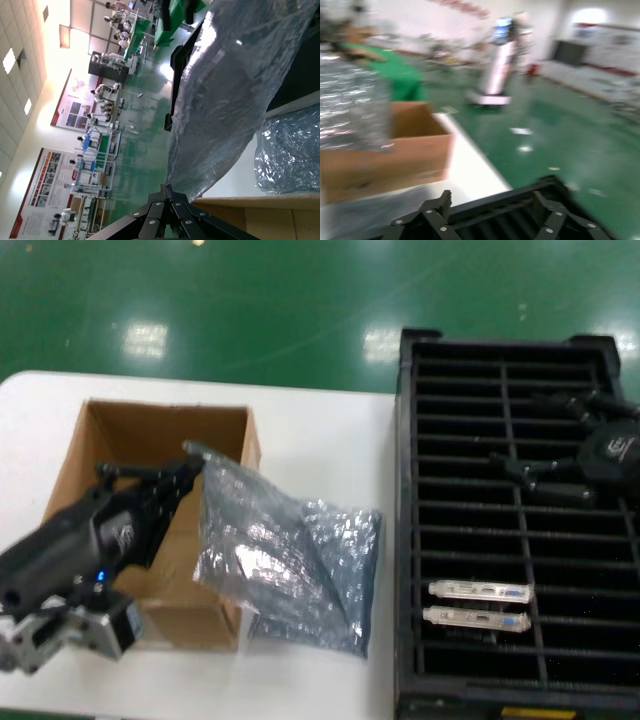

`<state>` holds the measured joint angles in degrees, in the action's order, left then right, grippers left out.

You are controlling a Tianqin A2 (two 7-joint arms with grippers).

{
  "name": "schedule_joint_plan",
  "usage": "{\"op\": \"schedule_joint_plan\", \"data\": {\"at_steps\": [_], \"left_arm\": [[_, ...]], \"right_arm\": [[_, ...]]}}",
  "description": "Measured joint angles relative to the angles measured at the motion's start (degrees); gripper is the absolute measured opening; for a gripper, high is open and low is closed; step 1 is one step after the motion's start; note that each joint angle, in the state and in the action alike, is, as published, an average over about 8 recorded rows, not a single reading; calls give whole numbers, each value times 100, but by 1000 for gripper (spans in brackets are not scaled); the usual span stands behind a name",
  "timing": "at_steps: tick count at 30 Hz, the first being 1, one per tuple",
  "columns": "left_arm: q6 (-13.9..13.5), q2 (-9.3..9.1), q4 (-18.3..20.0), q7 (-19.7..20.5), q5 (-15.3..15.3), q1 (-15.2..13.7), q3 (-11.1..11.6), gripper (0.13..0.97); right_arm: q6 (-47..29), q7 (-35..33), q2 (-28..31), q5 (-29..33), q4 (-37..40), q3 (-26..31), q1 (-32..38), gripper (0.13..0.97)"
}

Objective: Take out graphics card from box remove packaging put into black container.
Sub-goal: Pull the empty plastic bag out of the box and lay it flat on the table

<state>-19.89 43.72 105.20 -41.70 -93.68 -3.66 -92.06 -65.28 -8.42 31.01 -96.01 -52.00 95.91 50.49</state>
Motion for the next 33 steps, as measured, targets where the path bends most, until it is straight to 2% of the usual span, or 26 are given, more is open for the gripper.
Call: {"op": "schedule_joint_plan", "data": {"at_steps": [6, 11, 12, 16, 20, 24, 27, 30, 33], "left_arm": [[0, 0, 0, 0, 0, 0, 0, 139], [0, 0, 0, 0, 0, 0, 0, 139], [0, 0, 0, 0, 0, 0, 0, 139], [0, 0, 0, 0, 0, 0, 0, 139], [2, 27, 42, 131, 32, -3, -9, 139], [-49, 90, 196, 721, 209, -37, -25, 139], [-293, 15, 351, 1451, 496, -111, 59, 139], [-841, -287, 473, 2261, 907, -254, 291, 139], [-1604, -752, 518, 3086, 1373, -475, 598, 139]], "right_arm": [[1396, 803, -724, 842, -893, -1362, -866, 597], [2389, 1964, -1506, 2015, -1743, -2314, -1473, 727], [2547, 2211, -1660, 2261, -1909, -2470, -1581, 727], [2943, 2932, -2095, 2979, -2377, -2871, -1880, 745], [3040, 3149, -2215, 3193, -2512, -2968, -1966, 817], [3045, 3159, -2220, 3203, -2518, -2971, -1970, 871], [3044, 3157, -2219, 3202, -2516, -2970, -1970, 901], [3044, 3157, -2219, 3201, -2516, -2969, -1970, 930], [3044, 3156, -2219, 3201, -2516, -2969, -1970, 950]]}}
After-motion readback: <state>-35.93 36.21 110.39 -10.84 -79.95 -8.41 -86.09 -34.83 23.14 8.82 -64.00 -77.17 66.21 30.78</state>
